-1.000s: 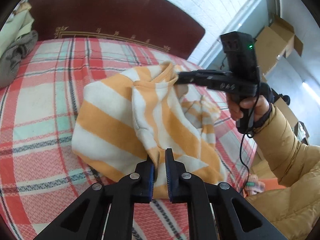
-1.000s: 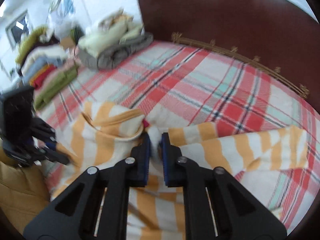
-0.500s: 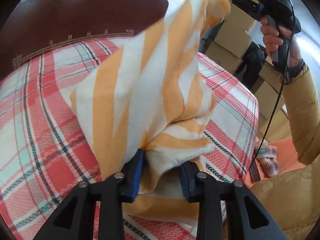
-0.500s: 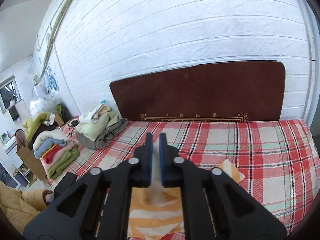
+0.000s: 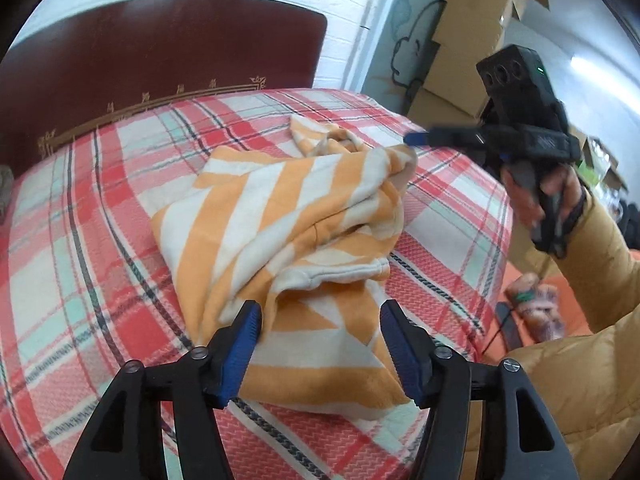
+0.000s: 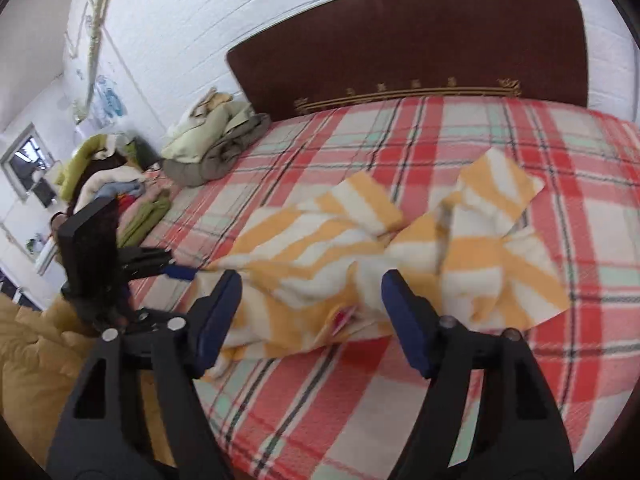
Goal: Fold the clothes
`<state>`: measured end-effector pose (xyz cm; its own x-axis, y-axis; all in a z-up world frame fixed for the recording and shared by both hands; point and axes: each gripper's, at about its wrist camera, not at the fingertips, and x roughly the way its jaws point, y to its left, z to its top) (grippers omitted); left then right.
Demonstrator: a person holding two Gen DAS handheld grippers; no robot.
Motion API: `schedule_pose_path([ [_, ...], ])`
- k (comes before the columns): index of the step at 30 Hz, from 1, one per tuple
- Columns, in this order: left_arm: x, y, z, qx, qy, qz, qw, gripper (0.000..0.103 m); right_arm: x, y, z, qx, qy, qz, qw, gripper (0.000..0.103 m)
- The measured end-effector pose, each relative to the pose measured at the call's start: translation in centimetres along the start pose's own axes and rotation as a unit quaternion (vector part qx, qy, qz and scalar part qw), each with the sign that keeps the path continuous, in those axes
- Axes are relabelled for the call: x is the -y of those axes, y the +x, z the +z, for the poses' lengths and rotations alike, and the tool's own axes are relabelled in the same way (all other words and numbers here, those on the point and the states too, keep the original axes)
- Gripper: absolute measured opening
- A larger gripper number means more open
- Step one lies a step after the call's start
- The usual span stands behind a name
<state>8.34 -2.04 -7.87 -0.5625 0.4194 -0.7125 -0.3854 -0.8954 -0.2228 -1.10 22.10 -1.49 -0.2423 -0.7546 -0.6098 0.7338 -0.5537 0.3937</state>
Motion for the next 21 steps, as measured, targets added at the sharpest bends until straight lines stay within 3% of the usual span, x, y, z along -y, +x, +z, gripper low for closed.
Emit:
schedule_pose_path([
  [4,0.1,1.3,0.8,-0.008,0.023,0.017,0.9996,0.062,0.4,1.5,-3.4,-0.003,0.058,0.033,0.998,0.068],
  [5,0.0,1.7,1.0,-0.013,0.026,0.022,0.9994,0.057,0.4,2.2,-3.9,-0.007,0.072,0.030,0.997,0.068],
  [7,-0.2,2.5,1.1,-0.025,0.033,0.017,0.9990,0.038,1.1,3.5,-4.4,-0.010,0.095,0.027,0.995,0.063],
  [8,-0.1,2.7,1.2,-0.028,0.038,0.019,0.9987,0.029,1.6,4.1,-4.5,-0.009,0.107,0.024,0.994,0.047],
  [11,0.2,2.6,1.1,-0.028,0.046,0.027,0.9982,0.010,1.8,5.2,-4.4,0.000,0.118,0.024,0.993,0.014],
  [17,-0.4,-2.5,0.8,0.039,-0.011,-0.032,0.9987,0.007,-1.6,1.4,-1.8,0.078,0.103,0.116,0.985,0.008],
  [21,-0.3,-7.0,0.7,0.092,-0.027,-0.082,0.9920,0.007,-5.4,1.9,2.1,0.084,0.060,0.150,0.983,0.008],
])
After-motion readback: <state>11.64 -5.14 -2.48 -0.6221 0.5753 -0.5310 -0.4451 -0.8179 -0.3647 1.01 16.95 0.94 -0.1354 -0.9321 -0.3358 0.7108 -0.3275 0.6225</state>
